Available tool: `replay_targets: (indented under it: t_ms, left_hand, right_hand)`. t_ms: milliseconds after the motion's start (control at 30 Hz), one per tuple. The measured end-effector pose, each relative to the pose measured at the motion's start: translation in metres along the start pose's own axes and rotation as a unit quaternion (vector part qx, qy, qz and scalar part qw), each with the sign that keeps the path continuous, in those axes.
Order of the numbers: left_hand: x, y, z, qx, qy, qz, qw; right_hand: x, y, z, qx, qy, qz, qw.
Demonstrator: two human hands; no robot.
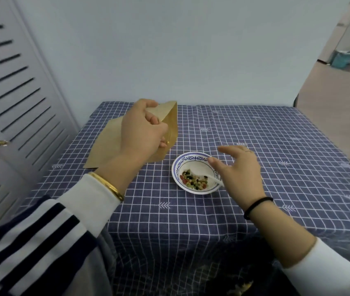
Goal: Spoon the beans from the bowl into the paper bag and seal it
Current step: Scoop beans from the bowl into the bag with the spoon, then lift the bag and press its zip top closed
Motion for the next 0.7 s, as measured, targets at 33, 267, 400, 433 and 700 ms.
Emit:
replay_targets:
  t_ms: [33, 267, 400, 433, 700]
  left_hand:
    - [0.0, -0.004, -0.003, -0.017, -0.003, -0.011, 1.0]
    - [0.002, -0.026, -0.021, -0.122, -0.01, -0.111, 0.986]
    - [0.0, -0.03, -0.028, -0.179, -0.01, -0.144, 0.973]
    - [0.0, -0.031, -0.029, -0.191, -0.01, -0.149, 0.97]
    - [-0.005, -0.036, -0.035, -0.255, 0.0, -0.186, 0.949]
  right_hand:
    - [-0.001, 0.003, 0.007, 0.004, -0.018, 0.003, 1.0]
    - [-0.01, 0.051, 0.05, 0.121, -0.054, 0.125, 0.983]
    - [-0.005, 0.071, 0.068, 0.166, -0.061, 0.128, 0.976]
    - [-0.003, 0.075, 0.073, 0.173, -0.071, 0.124, 0.974]
    - [0.007, 0.086, 0.097, 0.222, -0.119, 0.019, 0.968]
Point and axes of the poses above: each hand's wrist, its own x-axis towards the middle knuckle, its own y-axis out of the palm, z = x × y, the point moved 4 cm from there along x, towards the middle knuckle, and after that the axes turned 11 degrees about x, right-handed, at the moved point
